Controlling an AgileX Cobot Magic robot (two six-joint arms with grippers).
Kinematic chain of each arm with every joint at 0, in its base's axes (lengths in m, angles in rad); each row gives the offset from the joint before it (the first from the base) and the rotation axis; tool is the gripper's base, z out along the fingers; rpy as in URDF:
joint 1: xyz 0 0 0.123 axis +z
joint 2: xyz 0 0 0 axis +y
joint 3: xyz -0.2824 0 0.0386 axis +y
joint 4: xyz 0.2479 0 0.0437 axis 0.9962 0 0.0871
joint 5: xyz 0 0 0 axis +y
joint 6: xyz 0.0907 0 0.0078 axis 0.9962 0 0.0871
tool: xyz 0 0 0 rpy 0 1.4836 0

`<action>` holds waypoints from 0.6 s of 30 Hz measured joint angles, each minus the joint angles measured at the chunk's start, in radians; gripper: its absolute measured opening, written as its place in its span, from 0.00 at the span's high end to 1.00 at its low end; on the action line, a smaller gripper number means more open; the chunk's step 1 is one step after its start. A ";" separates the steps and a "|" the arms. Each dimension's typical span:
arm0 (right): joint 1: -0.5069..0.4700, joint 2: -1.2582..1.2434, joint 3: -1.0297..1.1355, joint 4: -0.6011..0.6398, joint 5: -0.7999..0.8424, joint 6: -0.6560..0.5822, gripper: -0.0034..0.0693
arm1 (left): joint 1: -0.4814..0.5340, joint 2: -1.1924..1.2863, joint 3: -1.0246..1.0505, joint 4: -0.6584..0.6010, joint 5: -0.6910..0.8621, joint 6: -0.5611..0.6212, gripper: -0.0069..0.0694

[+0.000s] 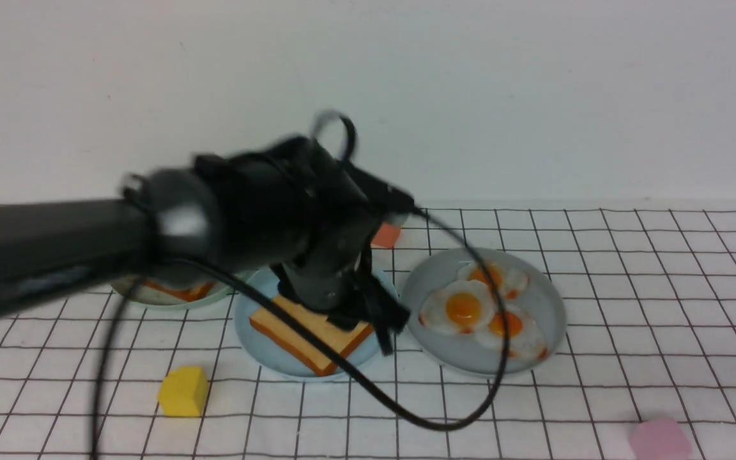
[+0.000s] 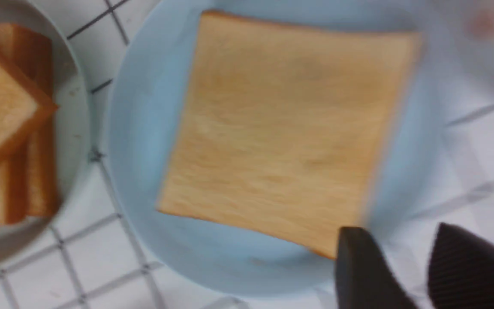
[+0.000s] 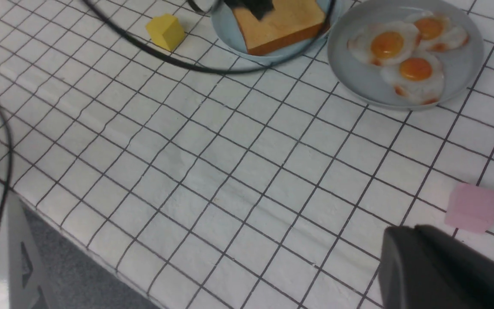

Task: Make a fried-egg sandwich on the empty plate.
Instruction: Use the right arm to grab a fried egg

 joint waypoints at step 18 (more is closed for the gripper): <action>0.000 0.755 -0.030 0.031 -0.448 0.014 0.77 | -0.217 -0.902 0.596 -0.111 -0.229 -0.025 0.93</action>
